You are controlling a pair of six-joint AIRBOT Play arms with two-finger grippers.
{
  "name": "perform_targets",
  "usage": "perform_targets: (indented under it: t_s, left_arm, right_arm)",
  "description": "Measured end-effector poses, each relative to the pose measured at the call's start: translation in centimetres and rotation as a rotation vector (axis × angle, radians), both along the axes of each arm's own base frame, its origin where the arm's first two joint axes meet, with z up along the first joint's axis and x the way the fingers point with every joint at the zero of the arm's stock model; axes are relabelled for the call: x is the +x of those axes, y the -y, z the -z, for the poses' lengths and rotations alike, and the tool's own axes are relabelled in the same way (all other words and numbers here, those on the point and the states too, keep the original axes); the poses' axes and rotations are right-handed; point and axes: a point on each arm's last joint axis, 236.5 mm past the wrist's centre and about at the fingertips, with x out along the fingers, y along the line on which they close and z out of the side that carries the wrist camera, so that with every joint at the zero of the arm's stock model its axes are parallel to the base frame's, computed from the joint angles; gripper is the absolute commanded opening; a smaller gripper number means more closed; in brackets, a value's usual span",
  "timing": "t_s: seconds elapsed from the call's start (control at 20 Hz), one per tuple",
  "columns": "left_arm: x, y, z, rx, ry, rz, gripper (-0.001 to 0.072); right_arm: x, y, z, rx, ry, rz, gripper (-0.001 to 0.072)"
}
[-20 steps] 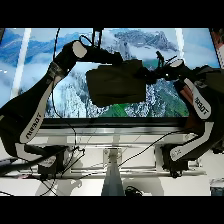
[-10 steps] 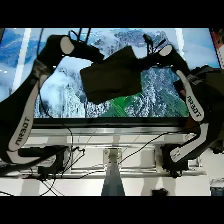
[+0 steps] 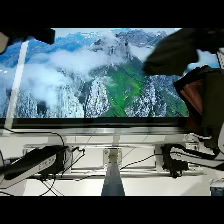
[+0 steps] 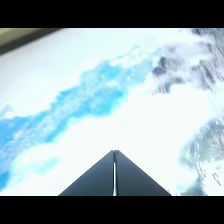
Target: Fold the clothes and pants, and hang the long-sleeved shirts on hangers.
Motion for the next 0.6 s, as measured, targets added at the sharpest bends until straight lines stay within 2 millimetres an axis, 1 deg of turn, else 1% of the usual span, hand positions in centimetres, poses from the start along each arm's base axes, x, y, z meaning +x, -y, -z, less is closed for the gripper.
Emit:
perform_targets:
  t_s: [0.1,0.2,0.25,0.3,0.35,0.4,0.45,0.5,0.55,0.6]
  left_arm:
    - [-1.0,-0.8,-1.7,-0.002,0.038,-0.013,0.0020]
    - [-1.6,-1.2,-2.6,-0.003,0.058,-0.021,0.0020]
    - [-1.8,-1.3,-2.9,-0.004,0.065,-0.024,0.0020]
    - [-1.9,-1.4,-3.1,-0.004,0.069,-0.025,0.0020]
    - [-2.0,-1.5,-3.2,-0.004,0.072,-0.026,0.0020]
    - [-2.1,-1.5,-3.3,-0.004,0.074,-0.027,0.0020]
    - [-2.1,-1.5,-3.4,-0.003,0.076,-0.027,0.0020]
    - [-2.1,-1.6,-3.4,-0.003,0.077,-0.028,0.0020]
    - [-2.2,-1.6,-3.5,-0.003,0.078,-0.028,0.0020]
    - [-2.2,-1.6,-3.5,-0.002,0.079,-0.028,0.0020]
  right_arm:
    - [-5.3,6.2,-3.2,-0.017,0.010,0.243,0.0036]
    - [-11.6,11.6,-5.7,-0.024,0.015,0.493,0.0036]
    - [-14.6,13.5,-6.3,-0.020,0.008,0.596,0.0036]
    - [-17.7,14.8,-6.5,-0.008,-0.015,0.693,0.0038]
    - [-20.4,15.9,-6.4,0.006,-0.044,0.778,0.0085]
    - [-22.8,16.5,-6.2,0.020,-0.076,0.848,0.0251]
    - [-25.0,17.0,-5.9,0.032,-0.109,0.917,0.0475]
    - [-26.8,17.4,-5.8,0.037,-0.133,0.971,0.0648]
    - [-28.1,17.6,-5.6,0.049,-0.154,1.009,0.0671]
    - [-29.1,17.5,-5.4,0.058,-0.175,1.035,0.0672]
